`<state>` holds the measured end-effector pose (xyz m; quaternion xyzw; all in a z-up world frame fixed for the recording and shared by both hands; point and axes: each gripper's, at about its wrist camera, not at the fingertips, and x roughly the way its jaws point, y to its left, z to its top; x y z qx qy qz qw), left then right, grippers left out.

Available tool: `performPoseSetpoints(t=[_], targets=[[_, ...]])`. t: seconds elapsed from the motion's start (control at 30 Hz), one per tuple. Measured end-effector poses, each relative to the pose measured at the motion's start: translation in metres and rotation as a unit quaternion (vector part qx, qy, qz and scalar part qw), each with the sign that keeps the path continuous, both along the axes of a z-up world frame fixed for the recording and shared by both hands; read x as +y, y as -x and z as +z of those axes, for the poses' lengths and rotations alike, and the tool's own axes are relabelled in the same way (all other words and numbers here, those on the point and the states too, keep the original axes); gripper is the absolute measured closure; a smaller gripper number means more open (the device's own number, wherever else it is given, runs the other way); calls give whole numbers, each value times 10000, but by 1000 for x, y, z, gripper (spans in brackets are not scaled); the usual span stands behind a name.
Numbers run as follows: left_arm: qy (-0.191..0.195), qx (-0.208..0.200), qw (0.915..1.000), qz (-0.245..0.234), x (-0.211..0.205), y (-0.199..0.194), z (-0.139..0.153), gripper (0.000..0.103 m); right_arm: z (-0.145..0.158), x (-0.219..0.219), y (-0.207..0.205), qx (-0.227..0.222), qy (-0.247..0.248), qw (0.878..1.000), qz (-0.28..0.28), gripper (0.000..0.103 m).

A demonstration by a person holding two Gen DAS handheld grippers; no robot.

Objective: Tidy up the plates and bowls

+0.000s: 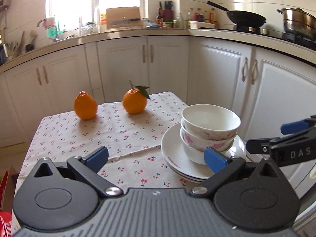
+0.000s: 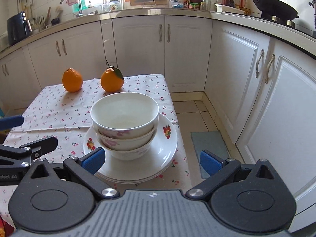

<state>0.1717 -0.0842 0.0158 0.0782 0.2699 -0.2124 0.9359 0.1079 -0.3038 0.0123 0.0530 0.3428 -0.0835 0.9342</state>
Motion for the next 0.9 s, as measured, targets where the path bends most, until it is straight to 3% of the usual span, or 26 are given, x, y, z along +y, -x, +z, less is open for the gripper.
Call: performPoseSetpoints(t=[0.13,0.33,0.9], targets=[[197,107,9994,280,15,12,6,1,11,16,12,-175,162,9997,-31,0],[113,-164,9986,500,22,30,15,0,23,29,21,-373,288,9989,-49,0],[139,-226,9972,698,23,36,18,1,26,40,26,-432,437,9981,-34,0]])
